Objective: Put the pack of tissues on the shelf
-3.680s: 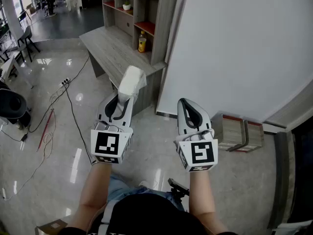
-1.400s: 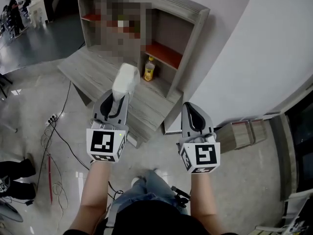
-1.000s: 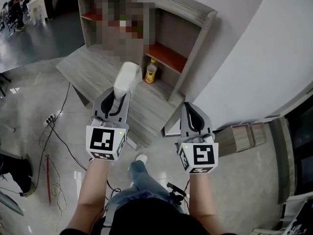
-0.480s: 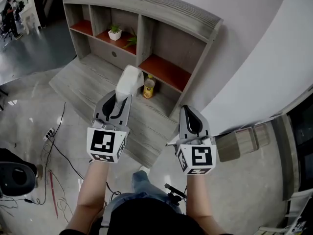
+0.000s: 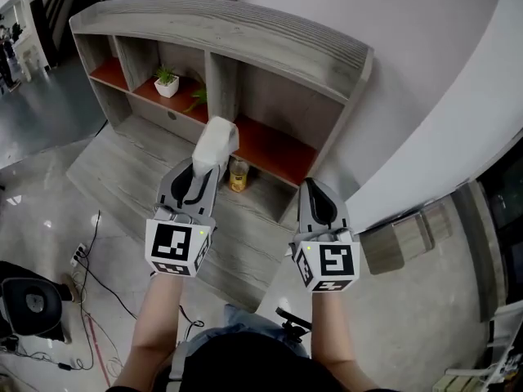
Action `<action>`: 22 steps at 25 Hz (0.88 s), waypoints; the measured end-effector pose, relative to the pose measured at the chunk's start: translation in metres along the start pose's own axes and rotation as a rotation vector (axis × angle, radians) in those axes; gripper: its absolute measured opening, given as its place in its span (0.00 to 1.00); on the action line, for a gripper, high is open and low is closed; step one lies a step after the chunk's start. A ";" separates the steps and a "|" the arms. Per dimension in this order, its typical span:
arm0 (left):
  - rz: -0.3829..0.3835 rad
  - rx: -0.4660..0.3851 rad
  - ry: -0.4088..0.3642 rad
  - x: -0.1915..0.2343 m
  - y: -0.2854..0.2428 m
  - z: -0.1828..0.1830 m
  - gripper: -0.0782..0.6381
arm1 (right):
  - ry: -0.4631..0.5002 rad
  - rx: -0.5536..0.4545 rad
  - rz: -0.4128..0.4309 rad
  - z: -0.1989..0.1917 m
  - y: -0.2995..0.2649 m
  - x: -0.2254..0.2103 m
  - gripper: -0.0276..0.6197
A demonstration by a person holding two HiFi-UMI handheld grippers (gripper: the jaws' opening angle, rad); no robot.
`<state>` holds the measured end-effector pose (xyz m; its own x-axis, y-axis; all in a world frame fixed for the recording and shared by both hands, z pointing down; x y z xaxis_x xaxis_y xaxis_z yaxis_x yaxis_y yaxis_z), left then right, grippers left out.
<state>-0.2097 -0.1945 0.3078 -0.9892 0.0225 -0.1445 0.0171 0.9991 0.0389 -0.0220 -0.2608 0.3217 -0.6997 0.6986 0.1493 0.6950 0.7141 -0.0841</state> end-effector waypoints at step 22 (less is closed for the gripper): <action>-0.165 0.004 0.018 -0.037 -0.066 -0.012 0.25 | -0.031 0.033 -0.142 -0.018 0.012 -0.042 0.07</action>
<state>-0.1755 -0.2621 0.3223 -0.9811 -0.1421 -0.1310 -0.1449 0.9894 0.0118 0.0184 -0.2826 0.3323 -0.7956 0.5914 0.1315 0.5834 0.8064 -0.0970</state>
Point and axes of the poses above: the fingertips, and each gripper's own axes: y backward along the fingers, x to its left, z out of its top, the point moved 3 cm from there along y, backward along the fingers, and after that the axes turned 6 degrees about x, right-handed, at the moved point
